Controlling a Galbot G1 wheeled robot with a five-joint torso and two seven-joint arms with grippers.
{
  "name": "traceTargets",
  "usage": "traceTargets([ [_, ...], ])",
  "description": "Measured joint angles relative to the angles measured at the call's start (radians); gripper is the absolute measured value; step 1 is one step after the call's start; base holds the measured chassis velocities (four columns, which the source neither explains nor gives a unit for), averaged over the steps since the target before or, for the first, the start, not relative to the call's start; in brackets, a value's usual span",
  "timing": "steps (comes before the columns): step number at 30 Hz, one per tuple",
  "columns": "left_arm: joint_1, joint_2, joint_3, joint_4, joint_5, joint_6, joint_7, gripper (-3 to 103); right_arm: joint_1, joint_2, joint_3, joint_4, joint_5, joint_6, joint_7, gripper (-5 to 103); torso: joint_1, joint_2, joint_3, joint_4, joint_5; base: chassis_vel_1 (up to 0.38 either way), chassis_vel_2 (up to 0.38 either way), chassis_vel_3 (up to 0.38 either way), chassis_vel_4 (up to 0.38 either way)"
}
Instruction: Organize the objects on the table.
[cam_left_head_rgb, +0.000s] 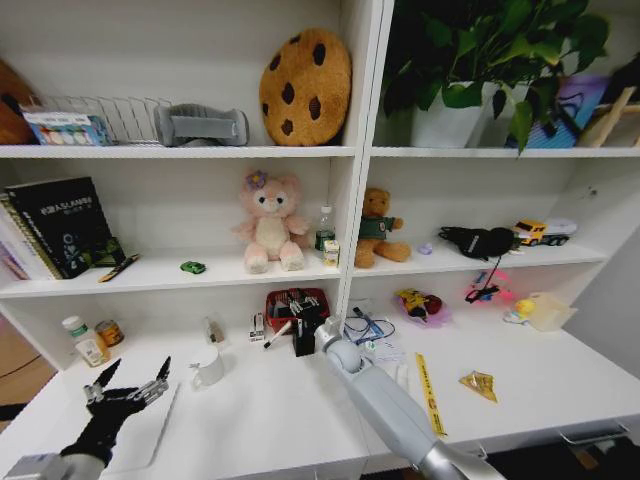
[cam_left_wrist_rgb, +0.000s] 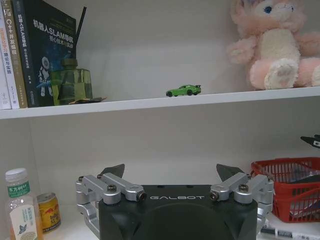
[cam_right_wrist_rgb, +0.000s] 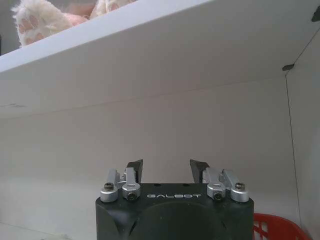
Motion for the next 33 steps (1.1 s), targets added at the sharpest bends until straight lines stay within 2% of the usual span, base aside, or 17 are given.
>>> traceTargets([
  [1, 0.0, 0.0, 0.0, 0.0, 0.0, 0.0, 0.0, 100, 0.0, 0.0, 0.0, 0.0, 0.0, 0.0, 0.0, 57, 0.0, 0.0, 0.0, 0.0, 0.0, 0.0, 0.0, 0.0, 0.0],
  [3, 0.0, 0.0, 0.0, 0.0, 0.0, 0.0, 0.0, 100, -0.008, -0.006, -0.004, 0.018, 0.006, -0.006, 0.001, 68, 0.0, 0.0, 0.0, -0.0001, 0.0, 0.0, 0.0, 0.0, 0.0],
  [4, 0.0, 0.0, 0.0, 0.0, 0.0, 0.0, 0.0, 100, -0.008, -0.006, -0.004, 0.018, 0.006, -0.006, 0.001, 68, 0.0, 0.0, 0.0, -0.0001, 0.0, 0.0, 0.0, 0.0, 0.0],
  [7, 0.0, 0.0, 0.0, 0.0, 0.0, 0.0, 0.0, 100, -0.028, -0.02, -0.016, 0.066, 0.023, -0.019, 0.005, 84, 0.0, 0.0, 0.0, 0.0, 0.0, 0.0, 0.0, 0.0, 0.0],
  [8, 0.0, 0.0, 0.0, 0.0, 0.0, 0.0, 0.0, 100, -0.028, -0.02, -0.016, 0.066, 0.023, -0.019, 0.005, 84, 0.0, 0.0, 0.0, 0.0, 0.0, 0.0, 0.0, 0.0, 0.0],
  [10, 0.0, 0.0, 0.0, 0.0, 0.0, 0.0, 0.0, 100, -0.044, -0.036, -0.039, 0.119, 0.053, -0.043, 0.012, 94, 0.0, 0.0, 0.0, -0.0001, 0.0, 0.0, 0.0, 0.0, 0.0],
  [12, 0.0, 0.0, 0.0, 0.0, 0.0, 0.0, 0.0, 100, -0.054, -0.044, -0.055, 0.15, 0.071, -0.057, 0.017, 94, 0.0, 0.0, 0.0, -0.0001, -0.0001, 0.0, 0.0, 0.0, 0.0],
  [13, 0.0, 0.0, 0.0, 0.0, 0.0, 0.0, 0.0, 100, -0.063, -0.051, -0.074, 0.181, 0.086, -0.065, 0.018, 98, 0.0, 0.0, 0.0, -0.0001, 0.0, 0.0, 0.0, 0.0, 0.0],
  [17, 0.0, 0.0, 0.0, 0.0, 0.0, 0.0, 0.0, 100, -0.082, -0.074, -0.106, 0.237, 0.099, -0.068, -0.03, 100, 0.0, 0.0, 0.0, 0.0003, 0.0, 0.0, 0.0, 0.0, 0.0],
  [19, 0.0, 0.0, 0.0, 0.0, 0.0, 0.0, 0.0, 100, -0.105, -0.118, -0.119, 0.286, 0.1, -0.068, -0.098, 100, 0.0, 0.0, 0.0, 0.0004, 0.0002, 0.0, 0.0, 0.0, 0.0],
  [21, 0.0, 0.0, 0.0, 0.0, 0.0, 0.0, 0.0, 100, -0.149, -0.201, -0.126, 0.35, 0.123, -0.09, -0.131, 100, 0.0, 0.0, 0.0, -0.0003, 0.0002, 0.0, 0.0, 0.0, 0.0],
  [22, 0.0, 0.0, 0.0, 0.0, 0.0, 0.0, 0.0, 100, -0.149, -0.201, -0.126, 0.35, 0.123, -0.09, -0.131, 100, 0.0, 0.0, 0.0, -0.0003, 0.0002, 0.0, 0.0, 0.0, 0.0],
  [24, 0.0, 0.0, 0.0, 0.0, 0.0, 0.0, 0.0, 100, -0.199, -0.286, -0.125, 0.4, 0.153, -0.142, -0.168, 100, 0.0, 0.0, 0.0, -0.0008, 0.0002, 0.0, 0.0, 0.0, 0.0],
  [25, 0.0, 0.0, 0.0, 0.0, 0.0, 0.0, 0.0, 100, -0.199, -0.286, -0.125, 0.4, 0.153, -0.142, -0.168, 100, 0.0, 0.0, 0.0, -0.0008, 0.0002, 0.0, 0.0, 0.0, 0.0],
  [27, 0.0, 0.0, 0.0, 0.0, 0.0, 0.0, 0.0, 100, -0.219, -0.331, -0.124, 0.406, 0.138, -0.165, -0.219, 100, 0.0, 0.0, 0.0, -0.0005, 0.0, 0.0, 0.0, 0.0, 0.0],
  [33, 0.0, 0.0, 0.0, 0.0, 0.0, 0.0, 0.0, 100, -0.213, -0.337, -0.171, 0.379, 0.102, -0.147, -0.282, 100, 0.0, 0.0, 0.0, 0.0001, 0.0, 0.0, 0.0, 0.0, 0.0],
])
